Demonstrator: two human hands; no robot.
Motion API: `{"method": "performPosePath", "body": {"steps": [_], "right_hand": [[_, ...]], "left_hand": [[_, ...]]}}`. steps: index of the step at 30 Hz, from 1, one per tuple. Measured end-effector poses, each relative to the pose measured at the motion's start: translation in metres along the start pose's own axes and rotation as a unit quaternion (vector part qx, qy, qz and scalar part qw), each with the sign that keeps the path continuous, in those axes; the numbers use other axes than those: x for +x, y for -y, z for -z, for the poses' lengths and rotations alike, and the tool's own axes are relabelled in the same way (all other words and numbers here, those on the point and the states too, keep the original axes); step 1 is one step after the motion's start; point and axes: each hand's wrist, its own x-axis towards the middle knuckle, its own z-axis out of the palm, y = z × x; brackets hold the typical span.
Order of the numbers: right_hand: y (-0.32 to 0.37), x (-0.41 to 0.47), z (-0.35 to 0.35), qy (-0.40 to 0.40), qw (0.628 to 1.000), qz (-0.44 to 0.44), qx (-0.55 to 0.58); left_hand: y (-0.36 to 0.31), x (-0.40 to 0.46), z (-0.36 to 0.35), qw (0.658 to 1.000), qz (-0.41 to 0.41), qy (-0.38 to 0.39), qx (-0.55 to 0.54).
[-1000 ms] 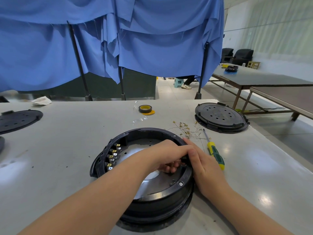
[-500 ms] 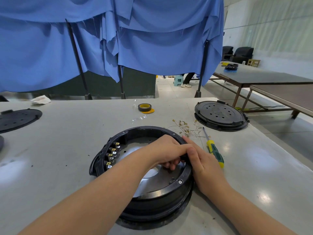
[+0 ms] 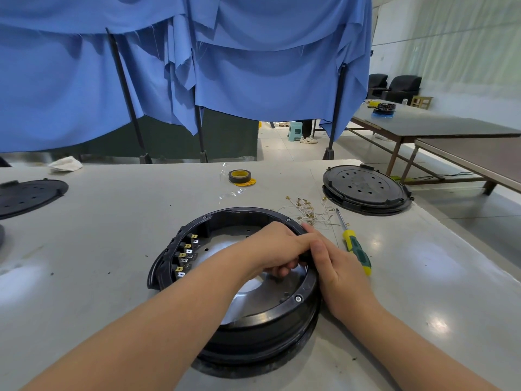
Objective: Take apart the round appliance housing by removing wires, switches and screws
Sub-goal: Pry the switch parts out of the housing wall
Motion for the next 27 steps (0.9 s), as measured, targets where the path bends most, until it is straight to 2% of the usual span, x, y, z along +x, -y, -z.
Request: {"method": "performPosePath", "body": {"steps": [6,14,19,22,27], "right_hand": [[0.0014,0.0000,-0.0002,-0.003,1.000,0.010,-0.008],[0.0004,-0.0012,-0.0005,-0.002,1.000,0.013,-0.003],[-0.0004,-0.0014,-0.0003,-0.005,1.000,0.020,0.001],[-0.0002,-0.0012,-0.0020,-0.023,0.999,0.025,-0.006],[-0.0052,-0.0003,-0.0045,-0.043,0.998,0.035,-0.015]], "left_hand": [[-0.0042,-0.0017,-0.0009,0.998,0.043,0.017,-0.043],[-0.0022,-0.0037,0.0008,1.000,0.000,0.001,-0.011],[-0.0022,-0.0040,0.0002,1.000,0.003,0.006,-0.014],[-0.0033,-0.0039,-0.0013,0.997,0.025,0.033,-0.069],[-0.0066,-0.0044,0.0040,0.975,0.099,0.122,-0.154]]}}
